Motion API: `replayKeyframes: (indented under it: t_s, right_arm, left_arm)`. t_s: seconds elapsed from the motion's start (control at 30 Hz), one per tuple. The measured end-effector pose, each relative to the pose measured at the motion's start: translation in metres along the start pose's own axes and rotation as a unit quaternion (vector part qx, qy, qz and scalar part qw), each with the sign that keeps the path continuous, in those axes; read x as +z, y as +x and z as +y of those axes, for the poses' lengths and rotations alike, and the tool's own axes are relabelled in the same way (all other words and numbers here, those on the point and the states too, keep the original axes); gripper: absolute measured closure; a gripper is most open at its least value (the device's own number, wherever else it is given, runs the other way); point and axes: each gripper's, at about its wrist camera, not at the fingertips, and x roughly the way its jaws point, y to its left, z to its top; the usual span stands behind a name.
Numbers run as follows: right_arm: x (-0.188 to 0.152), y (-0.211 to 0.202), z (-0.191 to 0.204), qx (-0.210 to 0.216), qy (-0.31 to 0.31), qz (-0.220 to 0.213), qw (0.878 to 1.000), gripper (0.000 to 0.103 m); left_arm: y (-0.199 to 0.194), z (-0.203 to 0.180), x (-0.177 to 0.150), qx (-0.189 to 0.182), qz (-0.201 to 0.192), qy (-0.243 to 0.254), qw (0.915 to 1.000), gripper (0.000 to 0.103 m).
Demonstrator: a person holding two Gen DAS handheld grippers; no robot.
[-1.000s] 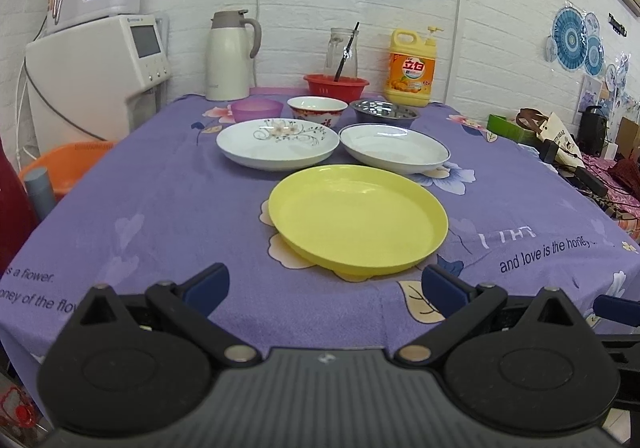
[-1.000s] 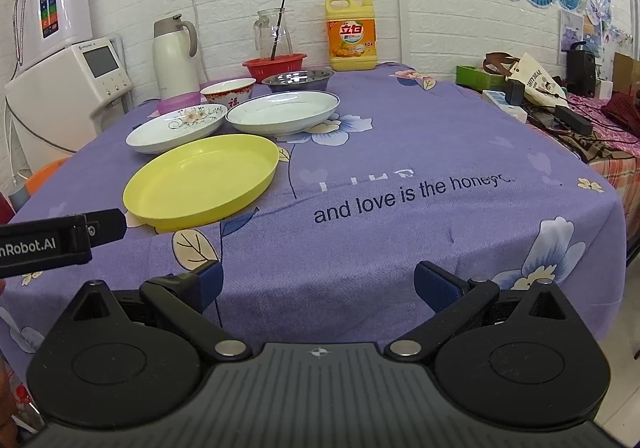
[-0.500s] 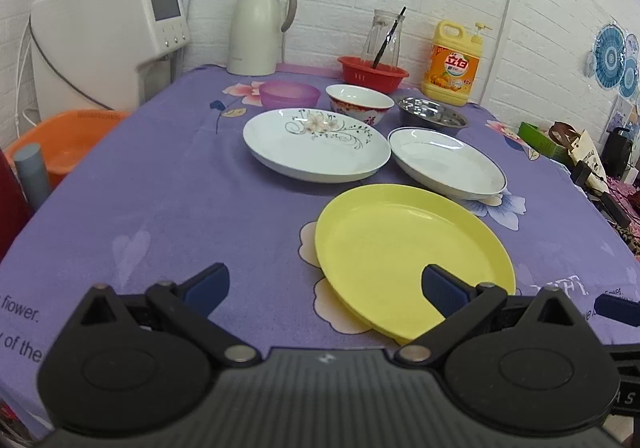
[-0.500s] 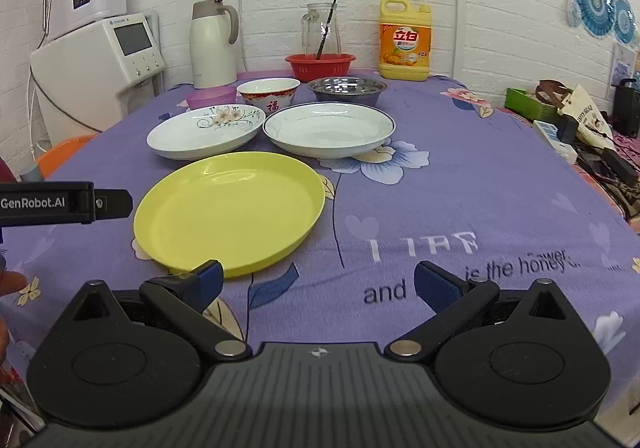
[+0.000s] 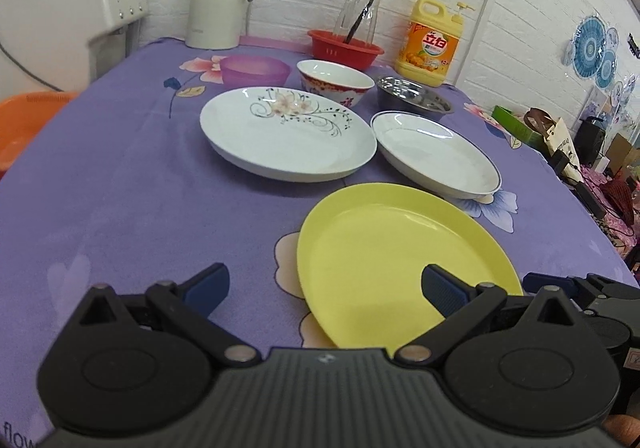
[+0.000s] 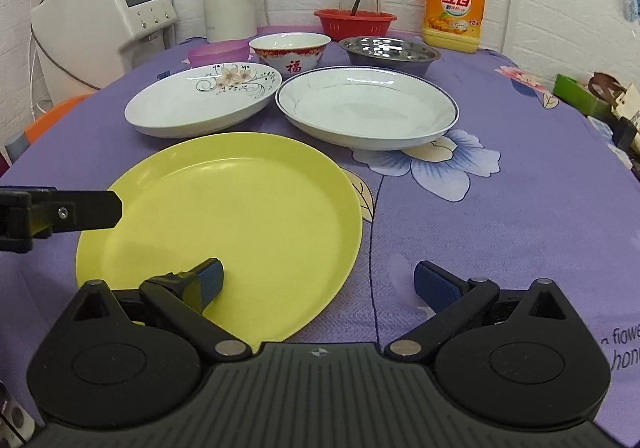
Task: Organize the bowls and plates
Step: 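Move the left tool forward to the rim of the yellow plastic plate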
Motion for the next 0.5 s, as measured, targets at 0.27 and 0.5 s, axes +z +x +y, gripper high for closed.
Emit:
replayKeyframes:
  t_s: [0.27,0.5]
  right_arm:
    - [-0.005,-0.001,-0.006,0.023,-0.017,-0.028,0.999,0.000]
    - [0.013,0.001,-0.008,0.040,-0.007,-0.027,0.999,0.000]
  left_arm:
    - [0.024,-0.012,0.007,-0.017,0.019,0.000,0.9997,0.002]
    - [0.034,-0.016,0.009,-0.007,0.026,0.014,0.9995,0.002]
